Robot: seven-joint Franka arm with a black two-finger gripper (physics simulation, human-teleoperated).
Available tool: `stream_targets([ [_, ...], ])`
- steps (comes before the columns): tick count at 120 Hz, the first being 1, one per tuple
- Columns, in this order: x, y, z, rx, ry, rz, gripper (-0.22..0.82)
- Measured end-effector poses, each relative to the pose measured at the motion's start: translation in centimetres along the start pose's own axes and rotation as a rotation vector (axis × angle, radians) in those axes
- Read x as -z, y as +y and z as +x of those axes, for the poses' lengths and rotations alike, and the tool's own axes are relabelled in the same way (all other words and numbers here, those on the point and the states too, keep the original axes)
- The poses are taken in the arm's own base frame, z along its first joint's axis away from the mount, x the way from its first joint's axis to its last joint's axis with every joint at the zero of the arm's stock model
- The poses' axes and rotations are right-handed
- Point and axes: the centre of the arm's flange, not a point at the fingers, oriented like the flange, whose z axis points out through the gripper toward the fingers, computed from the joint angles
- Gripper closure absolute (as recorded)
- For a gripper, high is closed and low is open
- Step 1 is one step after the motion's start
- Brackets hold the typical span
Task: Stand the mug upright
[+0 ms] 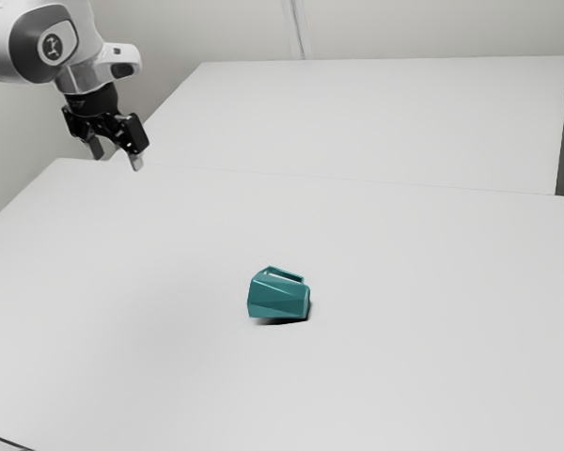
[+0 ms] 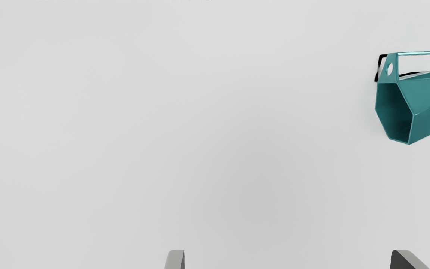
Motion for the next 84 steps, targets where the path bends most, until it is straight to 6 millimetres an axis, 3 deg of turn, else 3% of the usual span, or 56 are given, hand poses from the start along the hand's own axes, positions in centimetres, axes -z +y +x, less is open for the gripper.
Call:
stream_targets([
  [33, -0.5, 0.4, -0.1, 0.004, 0.003, -0.001, 0.0],
  [52, -0.5, 2.3, -0.5, -0.014, 0.027, -0.057, 0.0],
  [84, -8.1, 3.0, -1.5, 0.1, -0.038, -0.377, 0.0],
])
